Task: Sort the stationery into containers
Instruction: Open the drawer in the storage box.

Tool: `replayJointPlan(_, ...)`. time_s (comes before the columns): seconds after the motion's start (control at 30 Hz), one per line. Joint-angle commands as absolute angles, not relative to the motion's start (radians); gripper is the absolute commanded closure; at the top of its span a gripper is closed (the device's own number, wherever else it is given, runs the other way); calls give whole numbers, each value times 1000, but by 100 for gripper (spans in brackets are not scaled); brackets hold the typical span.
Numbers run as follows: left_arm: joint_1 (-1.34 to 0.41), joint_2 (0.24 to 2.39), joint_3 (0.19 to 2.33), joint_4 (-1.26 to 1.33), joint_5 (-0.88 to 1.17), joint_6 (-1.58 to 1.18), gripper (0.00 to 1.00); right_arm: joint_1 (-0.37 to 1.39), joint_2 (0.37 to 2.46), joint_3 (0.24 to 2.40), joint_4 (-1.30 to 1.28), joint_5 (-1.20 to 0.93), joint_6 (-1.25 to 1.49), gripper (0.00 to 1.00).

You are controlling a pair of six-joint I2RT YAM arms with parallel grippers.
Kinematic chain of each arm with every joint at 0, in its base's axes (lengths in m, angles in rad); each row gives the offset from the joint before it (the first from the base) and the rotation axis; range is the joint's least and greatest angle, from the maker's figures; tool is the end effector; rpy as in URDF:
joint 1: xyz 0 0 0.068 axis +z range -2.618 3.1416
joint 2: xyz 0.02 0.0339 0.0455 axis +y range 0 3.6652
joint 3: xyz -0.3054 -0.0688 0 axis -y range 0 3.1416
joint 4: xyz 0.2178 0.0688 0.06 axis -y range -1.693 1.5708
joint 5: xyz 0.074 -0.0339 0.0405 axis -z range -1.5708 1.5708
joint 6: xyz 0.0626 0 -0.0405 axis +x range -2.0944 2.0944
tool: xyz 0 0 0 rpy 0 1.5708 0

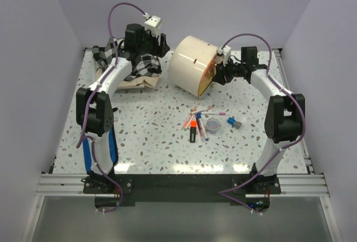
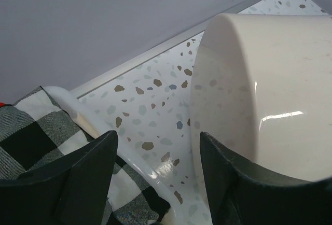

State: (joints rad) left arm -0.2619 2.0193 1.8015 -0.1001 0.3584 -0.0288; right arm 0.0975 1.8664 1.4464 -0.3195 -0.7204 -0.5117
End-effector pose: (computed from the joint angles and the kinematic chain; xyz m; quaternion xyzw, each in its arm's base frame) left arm 0.4812 -0.1517 0.3588 0.1965 0.7796 -0.2264 0.5499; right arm 0.4157 0.0822 0.2901 -0.3925 0.7741 0.2379 0.4361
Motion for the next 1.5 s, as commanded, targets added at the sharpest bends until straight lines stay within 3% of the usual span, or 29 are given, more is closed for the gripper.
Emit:
replayJointPlan(0.0, -259, 1977, 1829, -103, 344, -5, 31, 100, 1859, 1496, -276, -715, -497, 57)
replayJointPlan(0.3, -259, 1994, 1838, -101, 350, -5, 31, 101, 1844, 1480, -252, -719, -451, 59)
replayJointPlan(0.4, -259, 2000, 1842, -101, 356, -5, 30, 101, 1845, 1479, -245, -712, -442, 65)
replayJointPlan(0.53, -259, 2005, 1845, -100, 356, -5, 30, 101, 1836, 1482, -270, -704, -442, 83)
replayJointPlan(0.63, -259, 2006, 1847, -100, 362, -5, 30, 100, 1815, 1467, -308, -703, -474, 87)
replayJointPlan(1.47, -259, 1954, 1810, -97, 367, -5, 30, -24, 1560, 1261, -534, -646, -643, 89)
